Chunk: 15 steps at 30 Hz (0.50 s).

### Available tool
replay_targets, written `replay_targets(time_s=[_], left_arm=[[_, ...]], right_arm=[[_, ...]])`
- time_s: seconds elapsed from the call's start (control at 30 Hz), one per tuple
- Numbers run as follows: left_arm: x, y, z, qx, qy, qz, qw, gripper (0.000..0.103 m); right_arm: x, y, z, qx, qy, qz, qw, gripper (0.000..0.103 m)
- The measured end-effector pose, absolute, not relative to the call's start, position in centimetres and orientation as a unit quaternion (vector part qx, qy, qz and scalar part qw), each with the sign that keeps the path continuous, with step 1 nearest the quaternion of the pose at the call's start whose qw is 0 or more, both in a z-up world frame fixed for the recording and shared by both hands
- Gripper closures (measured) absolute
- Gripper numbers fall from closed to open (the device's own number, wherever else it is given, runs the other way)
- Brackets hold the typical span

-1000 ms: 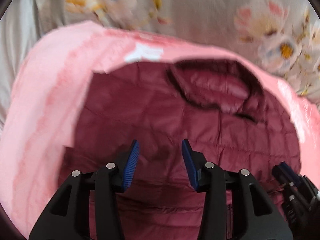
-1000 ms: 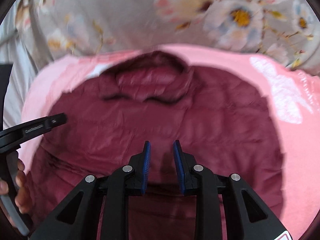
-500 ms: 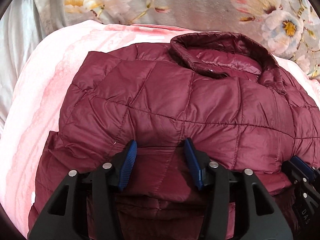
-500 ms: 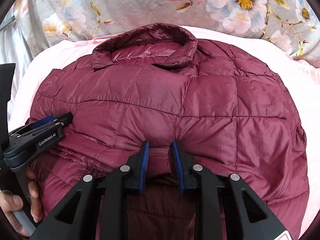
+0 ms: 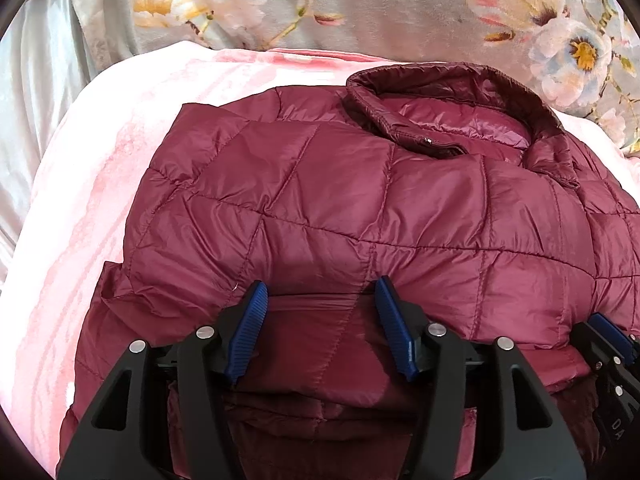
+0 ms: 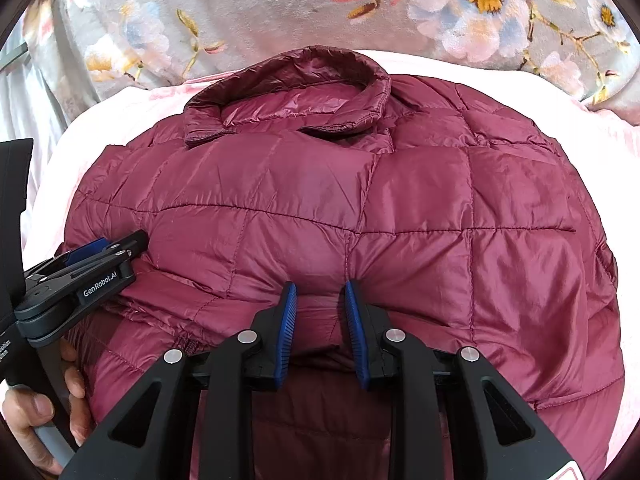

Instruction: Fold large clothes

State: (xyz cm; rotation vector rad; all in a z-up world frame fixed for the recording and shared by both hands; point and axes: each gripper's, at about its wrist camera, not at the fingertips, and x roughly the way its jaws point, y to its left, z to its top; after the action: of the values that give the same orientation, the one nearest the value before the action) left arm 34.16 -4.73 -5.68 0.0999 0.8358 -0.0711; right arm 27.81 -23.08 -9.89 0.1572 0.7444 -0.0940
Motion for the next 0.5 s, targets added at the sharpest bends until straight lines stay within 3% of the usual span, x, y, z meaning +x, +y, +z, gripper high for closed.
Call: replay_targets(time_s=[0.27, 0.43, 0.5], left_arm=[[34.3, -4.1, -5.4, 0.027, 0.411, -0.045, 0.91, 0.04], [35.0, -1.9, -2.3, -0.047, 0.434, -0.107, 0.893, 0.038], [36.3, -1.5, -0.6, -0.08, 0.435, -0.122, 0.889, 0.03]], right_arm=[[27.3, -24.5, -9.5, 0.121, 0.356, -0.021, 0.926, 0.074], [26.3, -28.0, -6.2, 0.207, 0.337, -0.028, 0.918, 0.06], [27.2, -29.1, -4.8, 0.233, 0.327, -0.021, 0.916, 0.057]])
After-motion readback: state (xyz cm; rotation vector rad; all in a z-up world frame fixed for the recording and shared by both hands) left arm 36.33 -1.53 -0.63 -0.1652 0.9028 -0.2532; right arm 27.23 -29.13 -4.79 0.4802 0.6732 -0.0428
